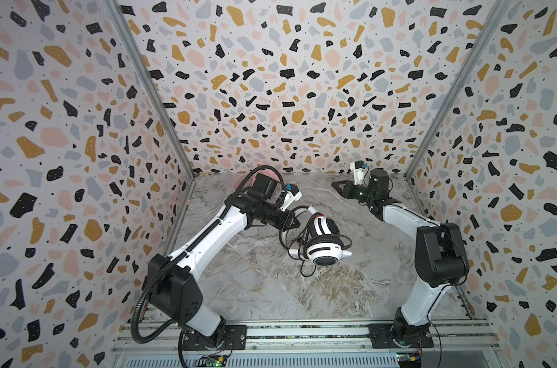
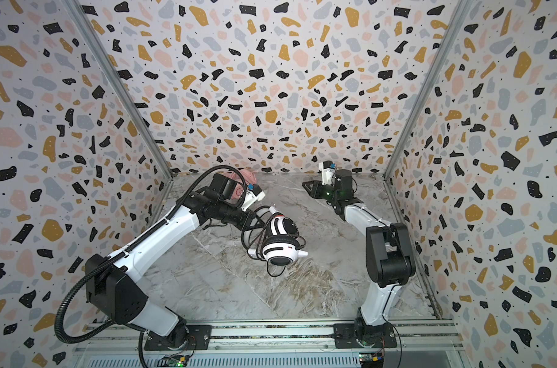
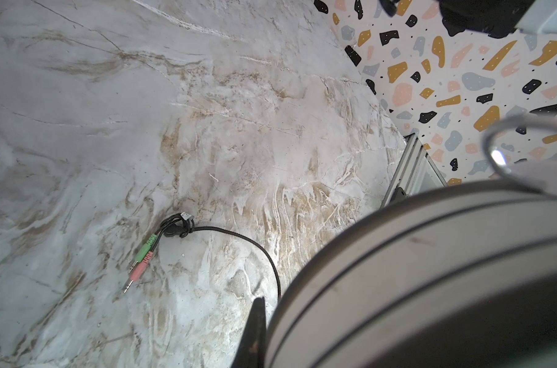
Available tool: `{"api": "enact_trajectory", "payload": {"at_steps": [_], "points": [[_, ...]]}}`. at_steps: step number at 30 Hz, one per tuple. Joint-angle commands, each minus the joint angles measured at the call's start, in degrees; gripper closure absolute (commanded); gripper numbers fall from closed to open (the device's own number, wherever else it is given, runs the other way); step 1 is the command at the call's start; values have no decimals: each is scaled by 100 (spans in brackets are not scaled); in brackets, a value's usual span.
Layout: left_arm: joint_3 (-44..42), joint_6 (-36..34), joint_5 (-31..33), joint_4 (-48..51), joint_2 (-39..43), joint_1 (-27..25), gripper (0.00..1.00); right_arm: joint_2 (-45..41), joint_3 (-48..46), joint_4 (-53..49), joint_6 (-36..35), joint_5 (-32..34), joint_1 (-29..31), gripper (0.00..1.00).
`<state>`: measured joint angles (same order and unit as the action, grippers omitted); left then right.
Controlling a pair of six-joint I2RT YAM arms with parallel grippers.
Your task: Wrap the headphones
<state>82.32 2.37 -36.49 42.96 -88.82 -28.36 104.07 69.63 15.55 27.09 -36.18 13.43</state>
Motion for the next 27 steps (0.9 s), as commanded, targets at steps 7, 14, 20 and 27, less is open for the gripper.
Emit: {"api": "enact_trajectory", "payload": {"at_steps": [7,14,20,27], "points": [[-150,151,-315,-215,237,107,98,549,42,-2140,-1930,570,1475,42],[-465,319,-437,-493,479,173,98,1000,496,-2474,-2510,1631,2133,34],[-563,331,-454,-533,625,229,98,1307,726,-2741,-2755,2332,2521,35],[-667,392,-517,-644,686,309,98,1168,420,-2835,-2794,2888,2778,40]]}}
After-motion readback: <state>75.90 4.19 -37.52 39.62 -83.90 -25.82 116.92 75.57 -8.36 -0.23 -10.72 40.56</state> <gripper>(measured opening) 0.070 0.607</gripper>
